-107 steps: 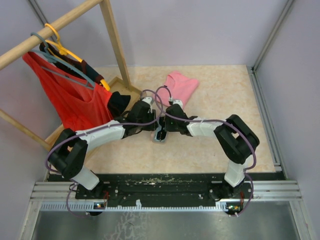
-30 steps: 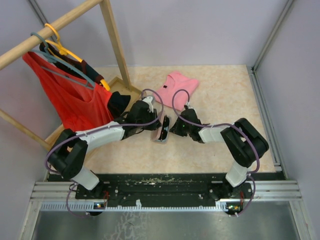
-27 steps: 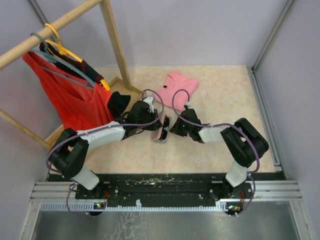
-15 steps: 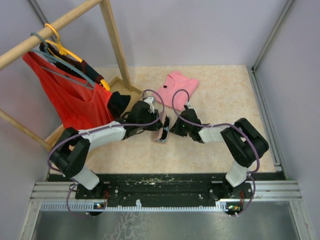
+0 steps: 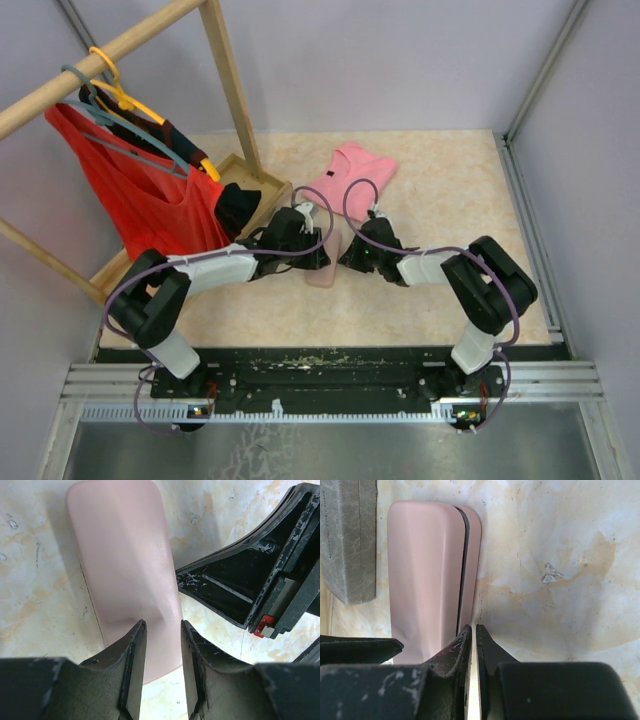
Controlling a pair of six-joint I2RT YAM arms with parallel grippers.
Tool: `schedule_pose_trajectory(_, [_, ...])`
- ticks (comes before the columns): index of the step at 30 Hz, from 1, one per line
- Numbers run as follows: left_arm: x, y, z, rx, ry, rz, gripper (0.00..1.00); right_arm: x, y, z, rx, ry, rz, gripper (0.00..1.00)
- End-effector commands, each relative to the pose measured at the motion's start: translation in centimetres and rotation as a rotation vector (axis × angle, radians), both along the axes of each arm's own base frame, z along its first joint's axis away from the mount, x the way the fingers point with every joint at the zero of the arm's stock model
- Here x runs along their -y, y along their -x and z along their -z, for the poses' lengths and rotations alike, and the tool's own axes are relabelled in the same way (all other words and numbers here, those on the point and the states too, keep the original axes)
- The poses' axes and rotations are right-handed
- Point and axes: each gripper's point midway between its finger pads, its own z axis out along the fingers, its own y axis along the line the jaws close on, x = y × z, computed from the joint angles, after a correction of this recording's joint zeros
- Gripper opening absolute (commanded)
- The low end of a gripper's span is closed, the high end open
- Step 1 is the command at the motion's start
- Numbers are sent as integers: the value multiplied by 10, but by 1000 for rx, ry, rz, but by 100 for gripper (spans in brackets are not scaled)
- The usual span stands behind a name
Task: Organize the sunglasses
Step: Close the sunglasses case at the center of the board, then adjust the sunglasses case at the center of the board.
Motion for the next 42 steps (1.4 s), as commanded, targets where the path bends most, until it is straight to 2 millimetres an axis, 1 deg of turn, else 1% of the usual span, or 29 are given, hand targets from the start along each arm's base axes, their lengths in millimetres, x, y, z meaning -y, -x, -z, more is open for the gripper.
schedule_pose_trajectory(1, [-1, -2, -16, 41, 8, -5, 41, 6, -14, -20, 83, 36, 29, 10])
schedule_pose_trajectory(2, [-3, -4, -22, 61, 6, -12, 42, 9, -15, -28, 105, 39, 36, 11])
schedule_pose_trajectory(3, [-5, -6, -27, 81, 3, -18, 44, 13, -16, -31, 119, 52, 46, 12])
schedule_pose_trajectory(7, [-14, -14, -47, 161, -8, -53, 55, 29, -14, -49, 194, 87, 70, 18])
schedule_pose_trajectory(8, [-16, -16, -48, 176, -16, -55, 59, 33, -13, -59, 228, 88, 72, 20])
schedule_pose_trajectory(10, [-18, -19, -47, 194, -38, -51, 66, 42, -9, -69, 266, 100, 85, 24])
schedule_pose_trajectory(12, [-18, -20, -43, 194, -64, -37, 72, 52, -4, -74, 289, 111, 101, 27])
schedule_pose_trajectory(14, [-15, -21, -38, 189, -75, -13, 81, 60, 2, -79, 305, 113, 111, 29])
schedule_pose_trajectory(16, [-14, -23, -32, 181, -96, -4, 84, 68, 10, -80, 306, 113, 124, 35])
schedule_pose_trajectory(18, [-14, -27, -26, 173, -126, -12, 85, 75, 18, -82, 314, 112, 137, 38])
schedule_pose_trajectory(25, [-14, -36, -10, 165, -188, -13, 85, 96, 38, -90, 352, 109, 168, 38])
schedule_pose_trajectory(28, [-21, -40, -3, 160, -229, -48, 82, 100, 43, -96, 373, 95, 172, 38])
schedule_pose_trajectory(31, [-27, -42, 4, 154, -259, -70, 79, 104, 46, -97, 381, 95, 177, 38])
schedule_pose_trajectory(38, [-20, -39, 19, 131, -286, -30, 78, 109, 52, -94, 386, 97, 181, 38])
schedule_pose_trajectory(42, [-15, -33, 27, 134, -312, 3, 75, 108, 53, -91, 387, 92, 175, 38])
